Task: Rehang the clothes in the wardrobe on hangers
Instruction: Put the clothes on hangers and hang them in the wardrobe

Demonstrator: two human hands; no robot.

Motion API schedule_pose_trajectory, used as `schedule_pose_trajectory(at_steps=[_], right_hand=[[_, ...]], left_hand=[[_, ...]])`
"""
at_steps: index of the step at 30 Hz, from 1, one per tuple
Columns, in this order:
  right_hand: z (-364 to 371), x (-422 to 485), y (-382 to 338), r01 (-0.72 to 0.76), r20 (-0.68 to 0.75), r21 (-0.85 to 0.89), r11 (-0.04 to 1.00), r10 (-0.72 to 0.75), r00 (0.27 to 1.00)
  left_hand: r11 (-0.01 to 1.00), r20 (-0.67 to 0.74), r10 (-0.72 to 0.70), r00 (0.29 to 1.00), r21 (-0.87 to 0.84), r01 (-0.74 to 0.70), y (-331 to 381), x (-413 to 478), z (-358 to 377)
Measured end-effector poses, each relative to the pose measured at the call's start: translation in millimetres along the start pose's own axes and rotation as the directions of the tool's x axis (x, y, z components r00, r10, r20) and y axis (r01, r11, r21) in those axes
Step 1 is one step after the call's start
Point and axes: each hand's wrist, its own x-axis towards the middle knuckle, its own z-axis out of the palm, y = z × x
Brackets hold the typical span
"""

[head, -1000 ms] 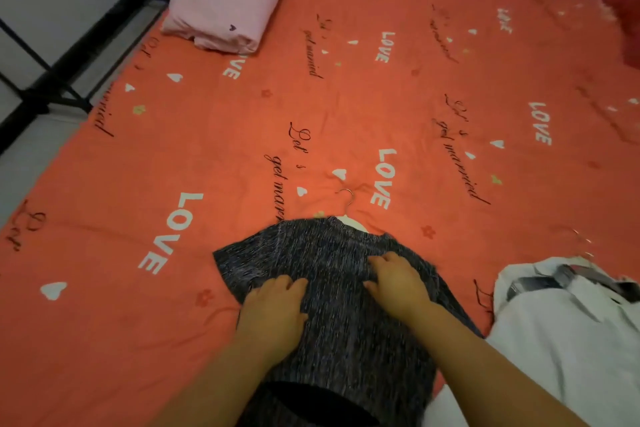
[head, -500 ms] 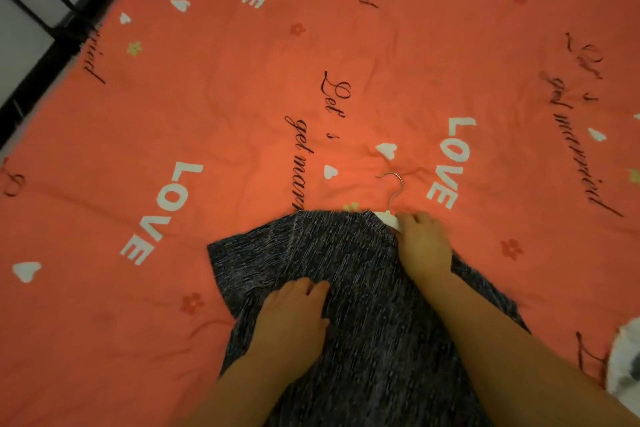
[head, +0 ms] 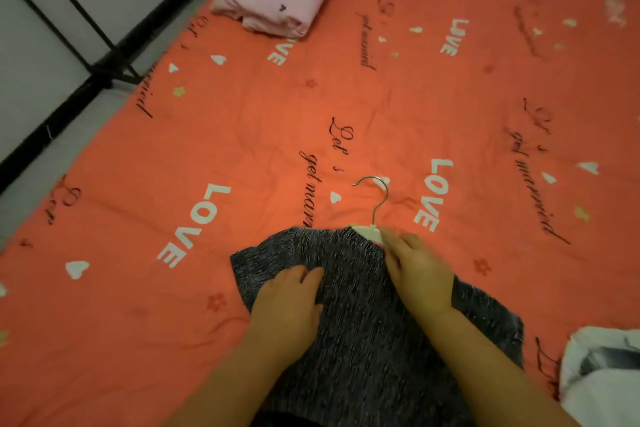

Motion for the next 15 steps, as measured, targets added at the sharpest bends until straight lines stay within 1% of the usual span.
schedule_pose_trajectory(at_steps=[2, 4, 8, 10, 11, 13, 15], right_hand=[[-30, -7, -29, 0.101, -0.088, -0.022, 0.995, -0.103, 0.991], [-60, -16, -62, 0.197, -0.173, -0.048, 0.979, -0.203, 0.964], [-119, -41, -145, 0.373, -0.308, -0.093, 0.923, -0.383, 0.871], [-145, -60, -193, 0.461, -0.363, -0.101, 0.882, -0.464, 0.808], [-157, -71, -218, 0.506, -0.39, -0.102, 0.857, -0.502, 0.772], [-180, -95, -270, 0.587, -0.434, -0.094, 0.804, -0.564, 0.703], [-201, -122, -326, 0.663, -0.468, -0.067, 0.746, -0.61, 0.639]], left_hand=[[1.0, -0.086, 0.008, 0.996, -0.001, -0.008, -2, -23, -23], [1.0, -0.184, 0.007, 0.983, -0.015, -0.01, -5, -50, -47], [1.0, -0.396, -0.008, 0.918, -0.016, 0.002, -21, -122, -99], [0.998, -0.5, -0.064, 0.864, -0.041, 0.05, -35, -171, -127], [0.996, -0.559, -0.088, 0.824, -0.061, 0.065, -43, -198, -141], [0.994, -0.692, -0.103, 0.715, -0.051, 0.093, -63, -256, -163], [0.987, -0.77, -0.121, 0.626, -0.028, 0.156, -84, -318, -182]])
